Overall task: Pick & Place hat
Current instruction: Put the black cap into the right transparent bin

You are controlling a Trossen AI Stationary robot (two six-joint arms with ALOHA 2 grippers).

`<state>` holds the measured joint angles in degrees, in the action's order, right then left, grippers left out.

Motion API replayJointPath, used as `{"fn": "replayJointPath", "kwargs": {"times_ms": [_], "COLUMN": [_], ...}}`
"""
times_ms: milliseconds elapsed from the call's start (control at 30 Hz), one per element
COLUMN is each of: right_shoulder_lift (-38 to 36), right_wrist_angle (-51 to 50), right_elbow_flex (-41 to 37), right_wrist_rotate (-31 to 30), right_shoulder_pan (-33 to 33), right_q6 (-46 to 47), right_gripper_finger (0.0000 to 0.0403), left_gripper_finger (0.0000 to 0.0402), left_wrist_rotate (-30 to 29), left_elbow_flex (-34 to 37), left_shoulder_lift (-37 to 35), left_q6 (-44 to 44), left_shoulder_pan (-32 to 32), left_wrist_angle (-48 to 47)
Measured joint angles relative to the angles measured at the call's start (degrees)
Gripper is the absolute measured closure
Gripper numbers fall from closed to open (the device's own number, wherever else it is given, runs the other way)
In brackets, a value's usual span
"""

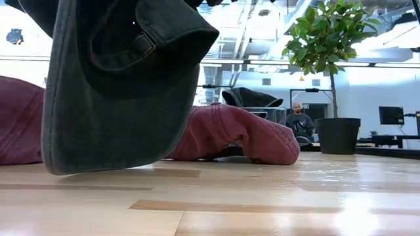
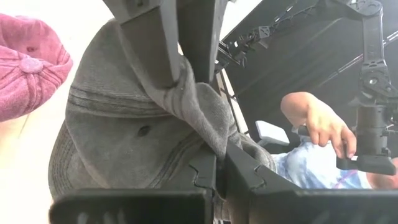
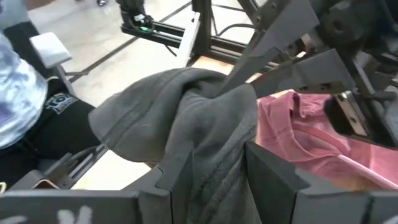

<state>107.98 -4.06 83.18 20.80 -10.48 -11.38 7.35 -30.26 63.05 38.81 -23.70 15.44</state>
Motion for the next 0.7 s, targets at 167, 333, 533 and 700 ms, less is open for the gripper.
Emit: {"fn": "replayJointPath", "kwargs": {"times_ms": [167,333,533,700], "right_shoulder_lift": [0.0,0.0,0.0,0.0], "right_wrist_angle": [0.3,1.1,0.4,-1.4], "right_elbow_flex": [0.0,0.0,0.0,0.0], "right_wrist_rotate": [0.4,0.1,-3.0,-5.8], "right_shoulder_pan": [0.0,0.0,-0.3,-0.8], "right_q6": [0.0,-1.0,-3.3,-3.7], "right_gripper_finger": [0.0278,0.0323,0.0396,0.04], "left_gripper_finger": [0.0389,0.0389,0.0389,0.0383], "left_wrist_rotate": [0.0,-0.2,-0.2,-2.2], "left_elbow_flex": [0.0,0.0,0.0,0.1], "left_shoulder_lift": [0.0,0.0,0.0,0.0], "left_q6": [0.0,0.0,0.0,-2.6], "left_shoulder_pan": [0.0,0.2,1.0,1.0], "left_wrist_angle": [0.0,0.0,0.0,0.3]}}
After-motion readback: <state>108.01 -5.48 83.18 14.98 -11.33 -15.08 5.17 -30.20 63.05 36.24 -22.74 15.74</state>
